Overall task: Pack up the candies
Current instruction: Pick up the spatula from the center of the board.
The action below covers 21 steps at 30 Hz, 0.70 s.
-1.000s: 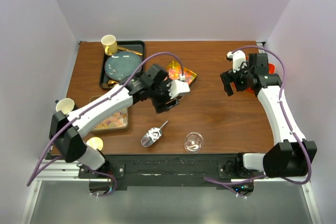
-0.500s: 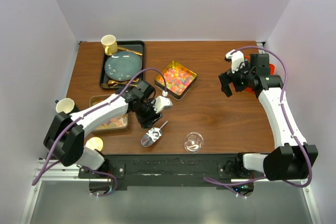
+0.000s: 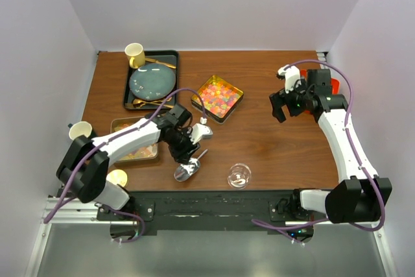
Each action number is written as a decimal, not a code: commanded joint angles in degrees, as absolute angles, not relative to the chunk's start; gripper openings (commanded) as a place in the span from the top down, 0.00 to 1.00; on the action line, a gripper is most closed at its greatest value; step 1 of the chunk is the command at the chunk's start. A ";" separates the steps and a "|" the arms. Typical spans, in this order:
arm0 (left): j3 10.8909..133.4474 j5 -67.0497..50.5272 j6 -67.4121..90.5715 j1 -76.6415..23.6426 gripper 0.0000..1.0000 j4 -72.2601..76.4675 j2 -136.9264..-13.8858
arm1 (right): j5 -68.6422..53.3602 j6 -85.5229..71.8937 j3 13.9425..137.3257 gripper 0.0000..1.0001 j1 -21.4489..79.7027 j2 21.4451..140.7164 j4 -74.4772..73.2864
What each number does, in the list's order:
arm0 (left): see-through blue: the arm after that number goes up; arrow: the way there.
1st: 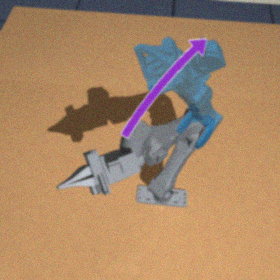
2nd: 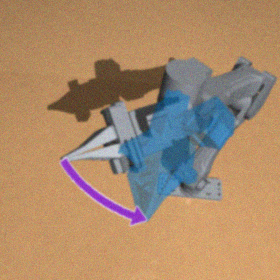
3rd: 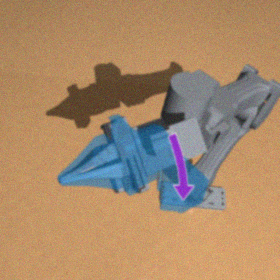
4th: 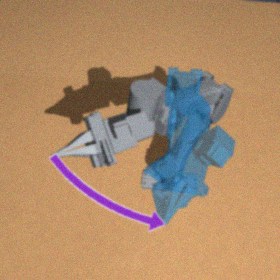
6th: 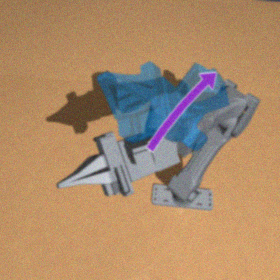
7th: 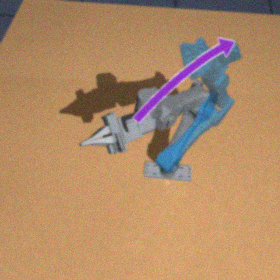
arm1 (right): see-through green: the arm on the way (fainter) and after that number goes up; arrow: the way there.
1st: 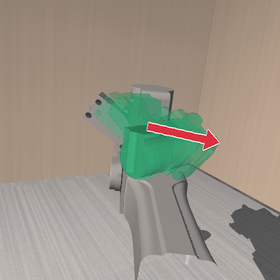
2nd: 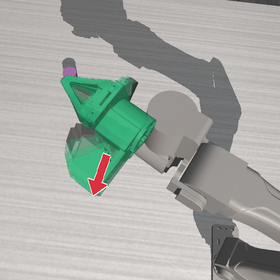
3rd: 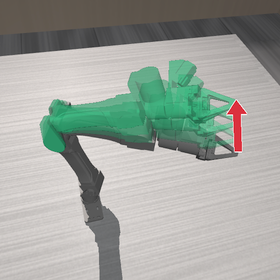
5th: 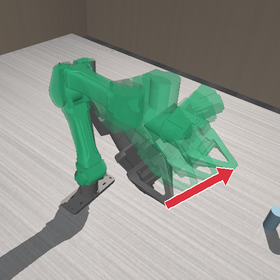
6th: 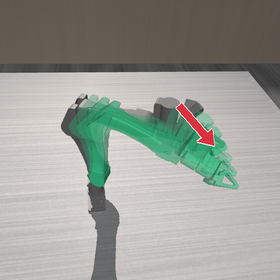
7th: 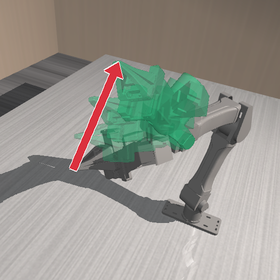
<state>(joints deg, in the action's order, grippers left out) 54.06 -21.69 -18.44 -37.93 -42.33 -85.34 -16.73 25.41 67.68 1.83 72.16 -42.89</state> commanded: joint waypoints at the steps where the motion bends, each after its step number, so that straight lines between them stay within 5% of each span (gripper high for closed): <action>1: 54.23 -23.11 -17.67 -37.79 0.62 -41.22 -88.24 | -19.51 24.17 67.76 0.02 1.93 71.98 -42.28; 6: 53.18 -23.82 -18.11 -37.79 0.70 -39.73 -88.77 | -20.13 24.26 67.59 0.02 2.20 72.07 -42.28; 13: 53.44 -25.48 -20.82 -37.71 1.00 -38.58 -90.27 | -24.78 25.92 65.48 0.06 5.44 71.72 -42.71; 21: 57.29 -31.64 -29.00 -36.91 1.00 -42.71 -86.05 | -38.13 34.62 65.48 0.07 14.66 69.52 -44.03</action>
